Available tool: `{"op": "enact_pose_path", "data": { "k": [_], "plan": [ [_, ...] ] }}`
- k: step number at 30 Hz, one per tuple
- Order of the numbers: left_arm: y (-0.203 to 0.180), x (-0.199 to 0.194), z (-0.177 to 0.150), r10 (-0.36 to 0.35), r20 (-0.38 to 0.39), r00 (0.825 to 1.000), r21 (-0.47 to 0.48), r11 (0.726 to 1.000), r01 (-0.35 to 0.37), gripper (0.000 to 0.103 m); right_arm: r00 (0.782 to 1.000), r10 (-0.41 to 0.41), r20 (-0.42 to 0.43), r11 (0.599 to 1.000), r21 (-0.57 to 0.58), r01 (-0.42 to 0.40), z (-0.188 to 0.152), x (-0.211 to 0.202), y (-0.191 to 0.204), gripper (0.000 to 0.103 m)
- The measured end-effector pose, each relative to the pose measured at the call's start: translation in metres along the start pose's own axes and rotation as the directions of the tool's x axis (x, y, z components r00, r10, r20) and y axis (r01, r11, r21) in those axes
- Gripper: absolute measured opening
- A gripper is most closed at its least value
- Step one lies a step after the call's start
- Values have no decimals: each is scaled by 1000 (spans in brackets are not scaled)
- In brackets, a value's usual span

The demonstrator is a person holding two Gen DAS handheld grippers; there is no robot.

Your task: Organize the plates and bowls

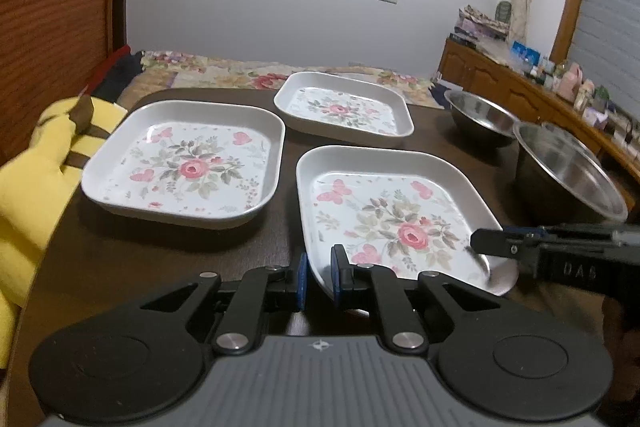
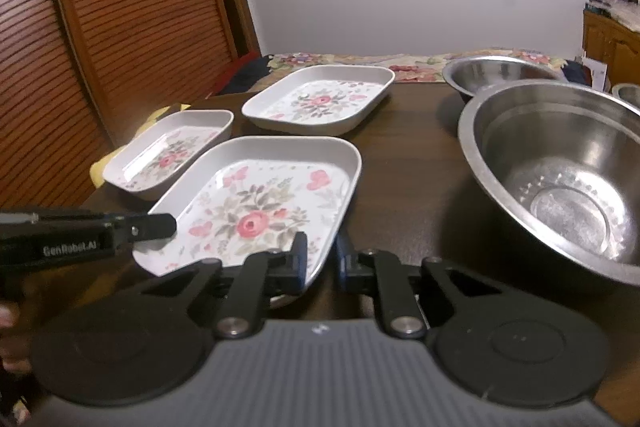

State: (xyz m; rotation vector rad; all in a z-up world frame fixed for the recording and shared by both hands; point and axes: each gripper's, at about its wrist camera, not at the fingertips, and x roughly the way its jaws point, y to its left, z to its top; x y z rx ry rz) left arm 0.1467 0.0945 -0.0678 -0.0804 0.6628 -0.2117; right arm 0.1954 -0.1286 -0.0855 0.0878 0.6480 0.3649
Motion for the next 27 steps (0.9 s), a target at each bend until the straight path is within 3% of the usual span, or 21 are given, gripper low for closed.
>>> {"op": "enact_pose_path", "data": {
  "k": [13, 27],
  "plan": [
    [-12, -49, -21, -25, 46, 999, -3, 1000, 25, 15, 998, 66, 21, 997, 35, -67, -17, -33, 0, 15],
    [-25, -71, -47, -21, 32, 999, 55, 998, 19, 15, 996, 87, 33, 996, 22, -88, -40, -62, 5, 15]
  ]
}}
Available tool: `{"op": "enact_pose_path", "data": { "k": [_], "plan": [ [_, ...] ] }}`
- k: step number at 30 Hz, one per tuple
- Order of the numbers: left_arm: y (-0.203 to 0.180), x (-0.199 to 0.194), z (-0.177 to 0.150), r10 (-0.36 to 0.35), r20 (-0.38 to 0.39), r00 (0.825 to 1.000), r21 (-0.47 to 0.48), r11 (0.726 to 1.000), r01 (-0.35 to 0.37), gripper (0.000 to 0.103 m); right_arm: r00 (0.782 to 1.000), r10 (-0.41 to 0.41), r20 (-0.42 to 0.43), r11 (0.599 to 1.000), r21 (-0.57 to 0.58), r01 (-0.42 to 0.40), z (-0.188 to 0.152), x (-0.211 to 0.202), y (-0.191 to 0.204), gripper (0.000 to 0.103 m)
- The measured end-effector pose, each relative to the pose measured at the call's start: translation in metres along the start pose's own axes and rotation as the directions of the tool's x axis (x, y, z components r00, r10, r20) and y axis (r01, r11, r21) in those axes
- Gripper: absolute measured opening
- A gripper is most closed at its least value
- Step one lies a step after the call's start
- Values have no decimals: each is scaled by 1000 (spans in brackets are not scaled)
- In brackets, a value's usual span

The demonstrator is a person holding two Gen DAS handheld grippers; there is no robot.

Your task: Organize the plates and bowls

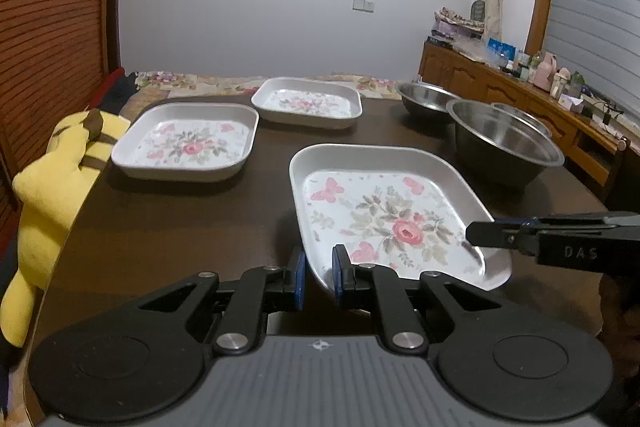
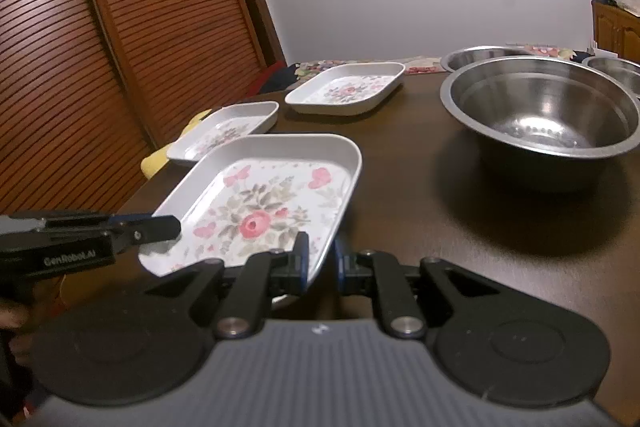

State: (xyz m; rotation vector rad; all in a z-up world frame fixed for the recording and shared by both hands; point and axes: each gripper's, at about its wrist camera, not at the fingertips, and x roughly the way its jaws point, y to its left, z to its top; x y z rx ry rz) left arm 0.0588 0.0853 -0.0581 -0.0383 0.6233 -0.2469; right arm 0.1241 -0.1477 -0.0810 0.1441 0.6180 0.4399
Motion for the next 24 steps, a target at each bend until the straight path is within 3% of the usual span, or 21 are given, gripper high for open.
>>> {"op": "enact_pose_path", "data": {
  "k": [24],
  "plan": [
    [-3, 8, -14, 22, -17, 1000, -20, 1000, -23, 15, 1000, -16, -12, 1000, -1, 16, -6, 3, 6, 16]
  ]
}}
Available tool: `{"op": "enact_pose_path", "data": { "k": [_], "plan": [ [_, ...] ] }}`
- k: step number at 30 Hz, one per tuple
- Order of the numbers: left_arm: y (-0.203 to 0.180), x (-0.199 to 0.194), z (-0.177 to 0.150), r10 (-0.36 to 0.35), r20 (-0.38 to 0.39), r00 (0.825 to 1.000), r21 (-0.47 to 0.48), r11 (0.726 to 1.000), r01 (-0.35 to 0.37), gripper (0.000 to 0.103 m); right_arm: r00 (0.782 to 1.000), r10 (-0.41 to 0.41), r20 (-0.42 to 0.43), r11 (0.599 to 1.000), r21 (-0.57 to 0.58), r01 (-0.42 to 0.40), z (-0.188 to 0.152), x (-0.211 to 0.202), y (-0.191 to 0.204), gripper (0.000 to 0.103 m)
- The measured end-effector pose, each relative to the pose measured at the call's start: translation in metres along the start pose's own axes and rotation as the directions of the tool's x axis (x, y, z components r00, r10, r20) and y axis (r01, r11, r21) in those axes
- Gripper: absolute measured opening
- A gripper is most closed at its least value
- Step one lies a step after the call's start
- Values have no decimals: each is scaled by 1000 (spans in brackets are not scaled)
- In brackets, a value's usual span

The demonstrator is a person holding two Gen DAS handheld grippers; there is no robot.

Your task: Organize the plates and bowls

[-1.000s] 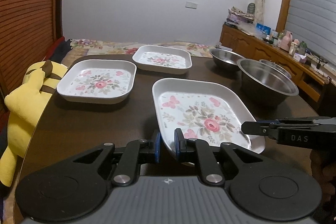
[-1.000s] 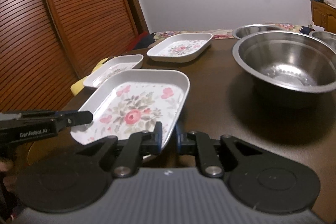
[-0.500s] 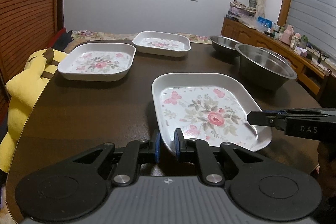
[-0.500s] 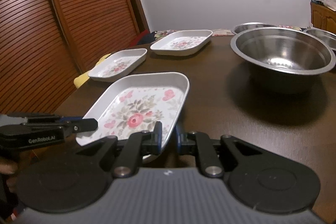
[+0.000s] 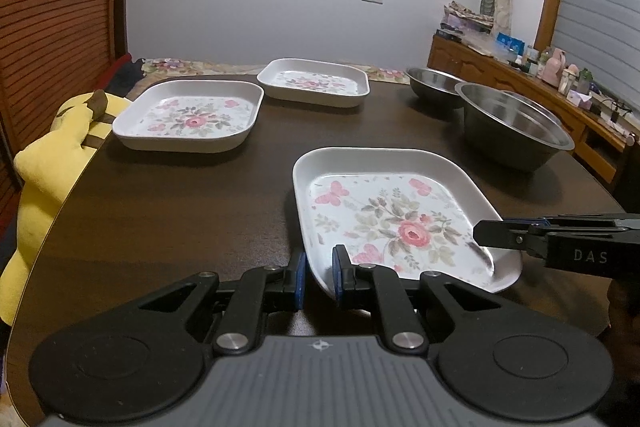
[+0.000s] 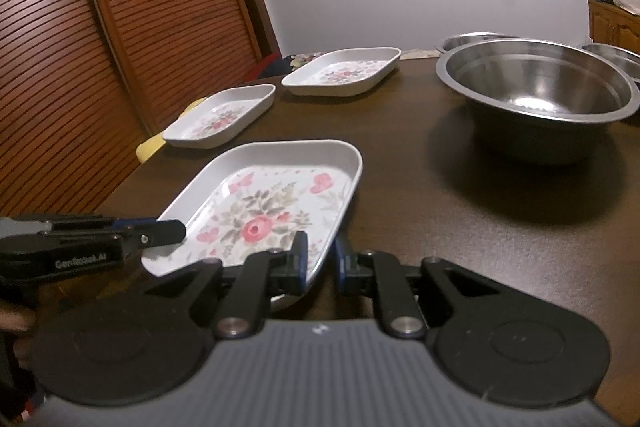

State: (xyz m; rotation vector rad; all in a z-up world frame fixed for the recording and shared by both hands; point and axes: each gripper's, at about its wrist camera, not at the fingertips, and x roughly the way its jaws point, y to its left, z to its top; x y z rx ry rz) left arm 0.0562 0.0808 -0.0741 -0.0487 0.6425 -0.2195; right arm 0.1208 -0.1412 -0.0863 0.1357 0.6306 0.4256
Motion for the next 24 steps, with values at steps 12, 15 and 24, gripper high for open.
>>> {"op": "enact_pose_path", "data": {
  "k": [12, 15, 24],
  "plan": [
    [8, -4, 7, 34, 20, 999, -32, 999, -33, 26, 999, -18, 42, 1000, 4, 18, 1, -9, -8, 31],
    [12, -9, 14, 35, 38, 999, -34, 999, -33, 33, 998, -16, 63, 1000, 2, 16, 7, -16, -9, 31],
    [29, -17, 48, 75, 102, 992, 14, 997, -77, 40, 994, 10, 106, 999, -51, -4, 37, -23, -2, 32]
  ]
}}
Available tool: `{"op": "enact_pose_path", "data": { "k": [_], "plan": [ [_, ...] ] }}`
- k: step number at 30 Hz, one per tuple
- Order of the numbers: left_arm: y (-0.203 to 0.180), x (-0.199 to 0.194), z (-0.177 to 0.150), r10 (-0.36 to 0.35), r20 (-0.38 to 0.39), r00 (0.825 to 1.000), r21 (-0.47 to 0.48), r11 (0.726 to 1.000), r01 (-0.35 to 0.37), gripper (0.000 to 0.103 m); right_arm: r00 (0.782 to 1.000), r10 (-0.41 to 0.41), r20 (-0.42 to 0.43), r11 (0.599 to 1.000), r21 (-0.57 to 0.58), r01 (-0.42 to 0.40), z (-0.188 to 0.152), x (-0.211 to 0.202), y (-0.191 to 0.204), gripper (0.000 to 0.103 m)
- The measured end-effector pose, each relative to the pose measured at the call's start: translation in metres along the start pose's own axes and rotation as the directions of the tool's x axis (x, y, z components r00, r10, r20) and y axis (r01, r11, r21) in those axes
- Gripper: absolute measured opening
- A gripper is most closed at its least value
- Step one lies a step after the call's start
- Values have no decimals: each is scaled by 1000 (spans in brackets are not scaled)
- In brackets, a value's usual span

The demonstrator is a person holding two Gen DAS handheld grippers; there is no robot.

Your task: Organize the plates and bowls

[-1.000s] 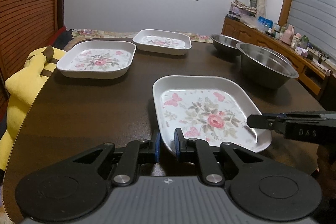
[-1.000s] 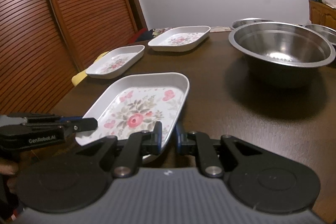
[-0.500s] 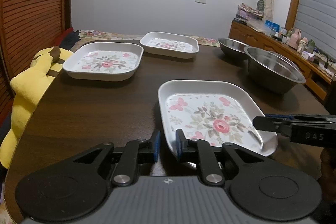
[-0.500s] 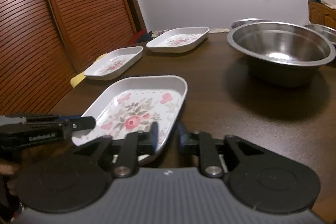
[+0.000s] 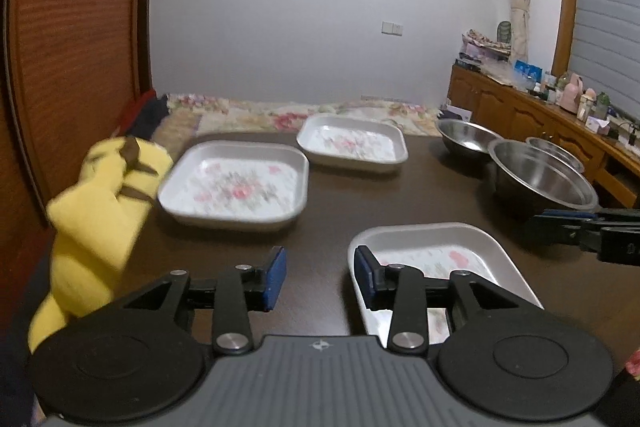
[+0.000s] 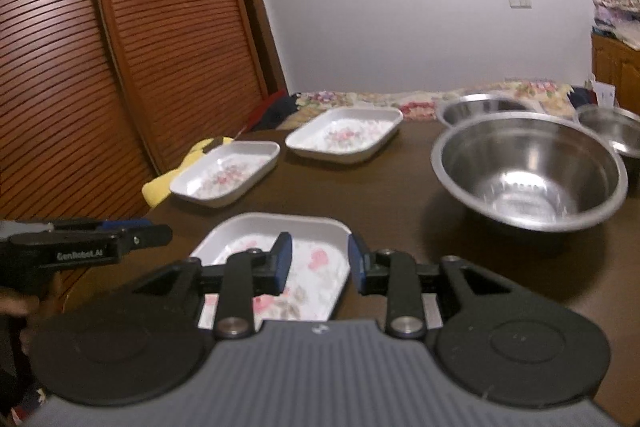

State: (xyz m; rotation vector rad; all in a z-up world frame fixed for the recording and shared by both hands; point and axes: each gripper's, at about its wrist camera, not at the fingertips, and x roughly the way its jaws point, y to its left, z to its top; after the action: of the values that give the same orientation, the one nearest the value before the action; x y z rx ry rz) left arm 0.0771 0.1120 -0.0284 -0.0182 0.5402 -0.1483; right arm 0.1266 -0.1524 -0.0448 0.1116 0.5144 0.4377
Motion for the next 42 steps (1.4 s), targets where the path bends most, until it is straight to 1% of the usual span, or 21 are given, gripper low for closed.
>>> {"op": "enact_pose_path", "data": {
  "k": [3, 6, 10, 14, 17, 21, 25, 27, 29, 31, 35, 38, 42],
  "plan": [
    [11, 1, 12, 12, 16, 1000, 5, 1000, -13, 41, 1000, 4, 13, 1000, -29, -4, 9, 3, 8, 32],
    [19, 3, 25, 38, 37, 999, 28, 999, -39, 46, 1000, 24, 15, 999, -37, -23, 19, 7, 14, 32],
    [32, 4, 39, 57, 60, 997, 55, 997, -60, 47, 999, 44, 9, 998, -49, -43, 30, 16, 25, 32],
    [44, 10, 51, 70, 74, 995, 85, 994, -76, 48, 997, 79, -9, 997, -24, -79, 40, 30, 36, 32],
    [56, 17, 56, 79, 75, 994, 97, 992, -86, 51, 997, 82, -15, 995, -47, -83, 46, 43, 47, 32],
    [77, 32, 58, 71, 62, 996, 102, 992, -77, 52, 996, 87, -30, 994, -63, -89, 53, 60, 57, 32],
    [96, 51, 56, 58, 39, 998, 82, 995, -61, 52, 995, 78, -63, 993, -82, -83, 59, 77, 67, 38],
    [104, 61, 55, 56, 20, 998, 76, 995, -58, 52, 995, 72, -75, 993, -90, -79, 61, 86, 72, 38],
    [112, 69, 55, 38, 4, 999, 67, 997, -38, 52, 994, 70, -88, 993, -93, -78, 63, 96, 77, 38],
    [119, 76, 54, 19, -6, 1000, 51, 999, -18, 51, 992, 62, -107, 994, -82, -71, 65, 108, 81, 38],
    [131, 88, 51, 11, -20, 1000, 42, 999, -10, 50, 988, 49, -146, 998, -36, -55, 64, 129, 81, 38],
    [140, 99, 47, 1, -37, 999, 35, 999, 0, 48, 985, 37, -171, 999, -25, -42, 63, 143, 82, 38],
    [150, 113, 45, -19, -56, 998, 14, 1000, 20, 39, 978, 26, -205, 999, -27, -32, 64, 159, 84, 38]
  ]
}}
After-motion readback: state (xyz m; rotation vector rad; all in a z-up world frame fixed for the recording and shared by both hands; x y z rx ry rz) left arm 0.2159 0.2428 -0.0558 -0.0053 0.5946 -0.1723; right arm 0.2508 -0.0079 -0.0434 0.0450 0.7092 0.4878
